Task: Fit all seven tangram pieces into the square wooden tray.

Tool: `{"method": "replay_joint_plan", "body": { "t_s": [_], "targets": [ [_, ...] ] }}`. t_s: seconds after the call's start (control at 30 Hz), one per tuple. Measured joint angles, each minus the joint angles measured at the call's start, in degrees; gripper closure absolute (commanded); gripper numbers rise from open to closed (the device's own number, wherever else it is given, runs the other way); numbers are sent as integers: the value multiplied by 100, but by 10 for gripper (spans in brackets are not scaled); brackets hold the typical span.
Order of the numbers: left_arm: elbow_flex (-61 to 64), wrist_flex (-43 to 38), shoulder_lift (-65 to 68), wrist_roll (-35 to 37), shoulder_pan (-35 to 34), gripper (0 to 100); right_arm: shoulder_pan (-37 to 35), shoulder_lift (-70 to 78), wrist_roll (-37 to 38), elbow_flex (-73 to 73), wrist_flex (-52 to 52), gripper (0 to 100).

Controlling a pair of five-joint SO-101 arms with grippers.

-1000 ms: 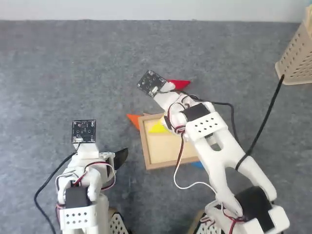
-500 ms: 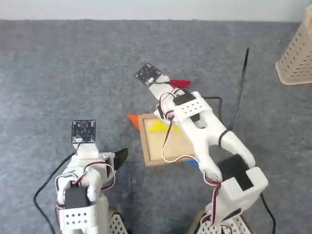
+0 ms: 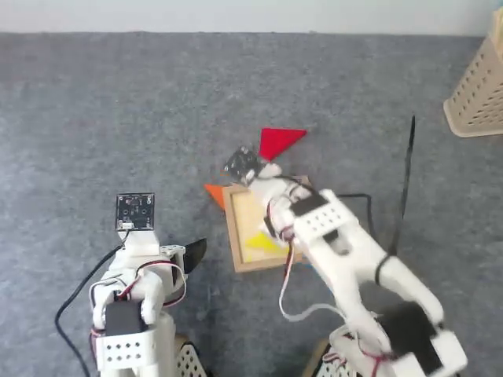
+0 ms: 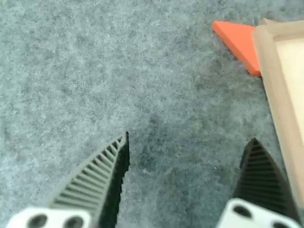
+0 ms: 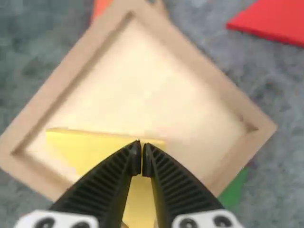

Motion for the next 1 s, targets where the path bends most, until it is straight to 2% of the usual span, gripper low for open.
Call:
{"method": "replay_joint_plan", "body": {
  "t_s": [0.27,0.47,0.6,0.7,1.0],
  "targets": [
    [0,0,0,0,0,646,-123,-897,0,554,229,971],
    [0,0,0,0,0,646,589,-1916,-79,325,536,969],
    [0,0,0,0,0,646,1248,-2022,-519,-62,835,851],
    [0,0,0,0,0,646,1354,-1521,-527,-325,923,781],
    [0,0,0,0,0,646,1371,800,-686,-949,774,790]
  ]
}}
